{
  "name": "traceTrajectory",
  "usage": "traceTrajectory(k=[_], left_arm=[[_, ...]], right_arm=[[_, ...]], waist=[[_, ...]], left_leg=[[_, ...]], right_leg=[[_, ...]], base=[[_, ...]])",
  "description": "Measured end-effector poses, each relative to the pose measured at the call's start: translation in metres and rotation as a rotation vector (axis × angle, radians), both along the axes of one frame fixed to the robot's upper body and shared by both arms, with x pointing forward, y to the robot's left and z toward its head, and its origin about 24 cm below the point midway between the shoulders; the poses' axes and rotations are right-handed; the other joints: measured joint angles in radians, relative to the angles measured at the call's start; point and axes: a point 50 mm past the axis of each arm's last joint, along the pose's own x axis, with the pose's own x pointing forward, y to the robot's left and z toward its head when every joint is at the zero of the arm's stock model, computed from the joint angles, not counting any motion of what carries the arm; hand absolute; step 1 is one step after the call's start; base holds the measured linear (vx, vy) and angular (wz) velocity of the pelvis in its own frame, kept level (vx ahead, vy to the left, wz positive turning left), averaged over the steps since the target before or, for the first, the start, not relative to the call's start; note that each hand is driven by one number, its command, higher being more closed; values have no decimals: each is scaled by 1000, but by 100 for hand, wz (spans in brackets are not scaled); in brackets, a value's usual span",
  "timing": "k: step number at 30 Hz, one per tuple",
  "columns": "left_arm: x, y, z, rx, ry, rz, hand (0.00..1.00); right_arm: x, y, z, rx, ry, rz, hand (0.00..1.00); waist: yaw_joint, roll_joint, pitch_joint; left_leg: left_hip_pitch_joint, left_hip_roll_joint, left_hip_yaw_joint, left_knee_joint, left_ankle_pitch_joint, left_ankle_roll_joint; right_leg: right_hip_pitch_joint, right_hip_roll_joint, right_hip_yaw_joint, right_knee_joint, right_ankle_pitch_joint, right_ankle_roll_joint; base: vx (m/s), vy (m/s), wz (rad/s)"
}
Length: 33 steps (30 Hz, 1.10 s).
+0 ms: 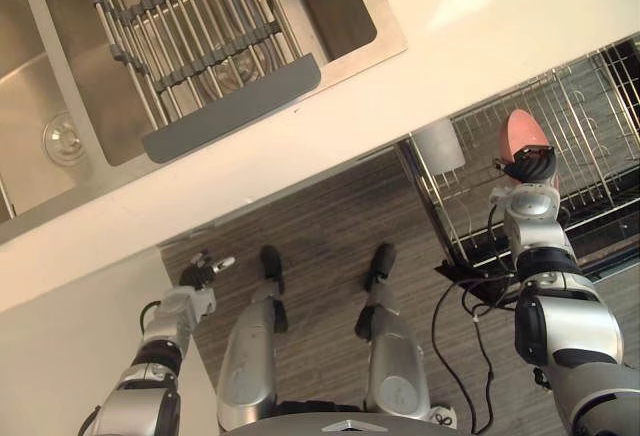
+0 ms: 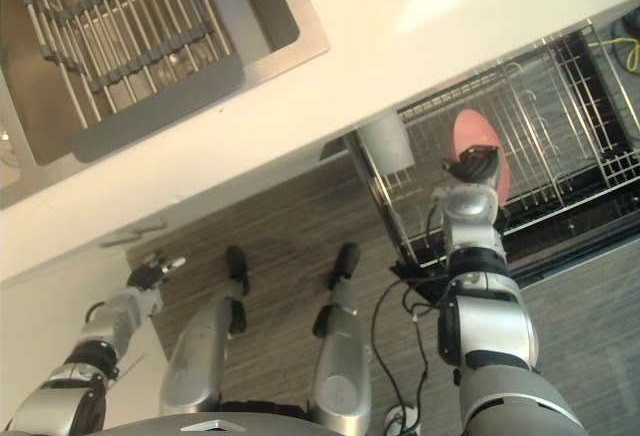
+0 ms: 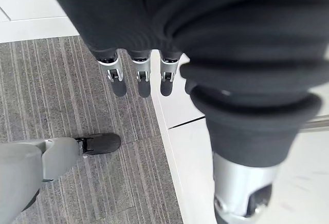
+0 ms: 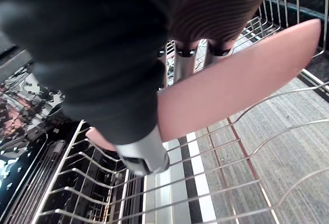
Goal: Walk over to the sink, pick up the cup, carry it to the dishwasher, place the cup inside the dishwasher, then close the dishwasher door
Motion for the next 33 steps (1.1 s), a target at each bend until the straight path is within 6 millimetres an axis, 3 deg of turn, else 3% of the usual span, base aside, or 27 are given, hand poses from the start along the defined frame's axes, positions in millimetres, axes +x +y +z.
traceTrajectory(k=[11,17,19,21,26,28,32,33], left_arm=[[-4,3,-1,7,-2,6,0],[-23,4,-10,16,25,28,0],[-36,5,-18,15,62,38,0],[-54,5,-29,12,115,49,0],[-80,5,-43,-4,180,78,0],[-95,11,-48,4,206,102,0],[-123,14,-58,4,272,129,0],[-132,13,-61,-10,290,141,0]], right_arm=[[-10,-18,3,258,-150,-90,0],[-26,-11,30,316,-429,124,0],[-35,-12,27,321,-466,127,0],[-52,-22,13,356,-492,71,0],[-97,-50,-17,416,-555,-181,0],[-128,-67,-39,500,-587,-360,0],[-178,-89,-68,587,-608,-594,0],[-194,-95,-79,605,-594,-657,100]], waist=[[-9,0,0],[-23,-11,-10],[-30,-24,-39],[-35,-46,-96],[-54,-68,-186],[-59,-78,-233],[-85,-65,-273],[-93,-58,-286]], left_leg=[[66,-1,17,-26,8,-1],[166,-4,35,-134,50,-7],[190,-4,38,-166,60,-11],[212,-4,42,-181,62,-16],[284,-4,42,-181,39,-18],[311,-7,51,-181,31,-19],[353,-6,64,-181,18,-23],[363,-5,67,-181,17,-24]], right_leg=[[45,1,16,-3,3,-2],[94,10,21,-14,-6,7],[106,16,20,-22,-8,9],[126,19,17,-33,-11,14],[203,17,0,-33,-23,22],[227,12,0,-33,-38,25],[262,13,3,-34,-52,26],[270,13,6,-34,-60,27]], base=[[-12,-3,-4],[26,-7,-6],[74,1,-2],[131,17,-2],[68,27,3],[19,10,-4],[-28,-10,-10],[-29,-10,-4]])
